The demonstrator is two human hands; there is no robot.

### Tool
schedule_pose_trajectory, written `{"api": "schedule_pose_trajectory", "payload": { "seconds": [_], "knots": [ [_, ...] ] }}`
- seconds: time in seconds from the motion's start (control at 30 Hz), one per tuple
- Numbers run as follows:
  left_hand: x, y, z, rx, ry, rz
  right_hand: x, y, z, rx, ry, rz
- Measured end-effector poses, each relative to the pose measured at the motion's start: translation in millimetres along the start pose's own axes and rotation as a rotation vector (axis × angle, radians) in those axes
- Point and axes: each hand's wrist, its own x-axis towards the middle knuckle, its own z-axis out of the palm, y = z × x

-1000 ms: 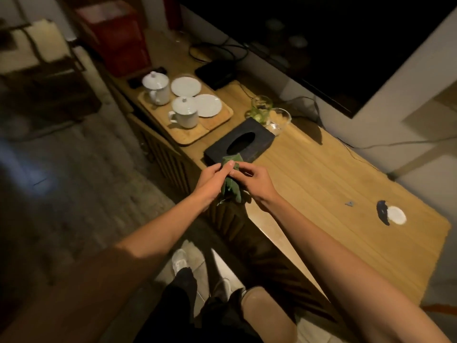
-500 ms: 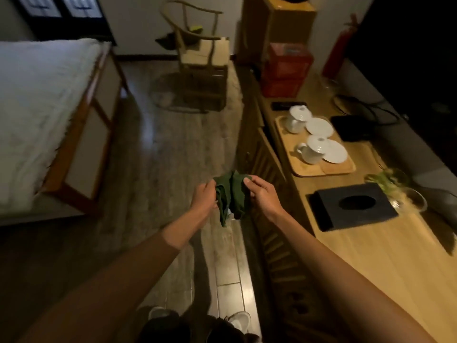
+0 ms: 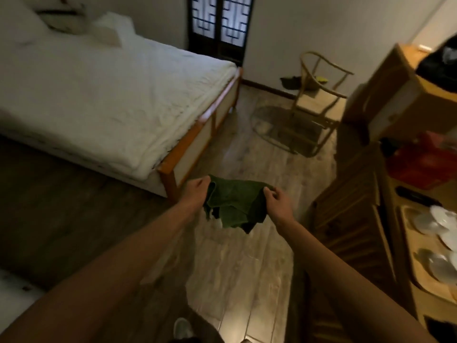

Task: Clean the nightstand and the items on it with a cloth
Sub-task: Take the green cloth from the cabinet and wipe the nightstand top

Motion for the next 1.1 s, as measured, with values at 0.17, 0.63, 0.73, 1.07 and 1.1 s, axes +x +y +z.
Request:
{"api": "schedule_pose_trajectory", "payload": {
  "seconds": [0.17, 0.63, 0.73, 1.07, 1.1],
  "knots": [
    [27, 8, -87, 0.037, 0.055, 0.107, 24, -53, 104, -0.337, -0.131, -0.296],
    [149, -39, -330, -0.071, 0.515, -0.037, 111, -191, 411, -0.414, -0.82, -0.588],
    [174, -53, -384, -0.133, 0.57, -0.145, 141, -227, 465, -0.277, -0.882, -0.474],
    [223, -74, -530, -0.251, 0.86, -0.269, 119, -284, 670, -0.694, -1.333, -0.716],
    [227, -79, -549, -0.273, 0.879, -0.278, 111, -285, 695, -0.67, -1.326, -0.707]
  ]
}}
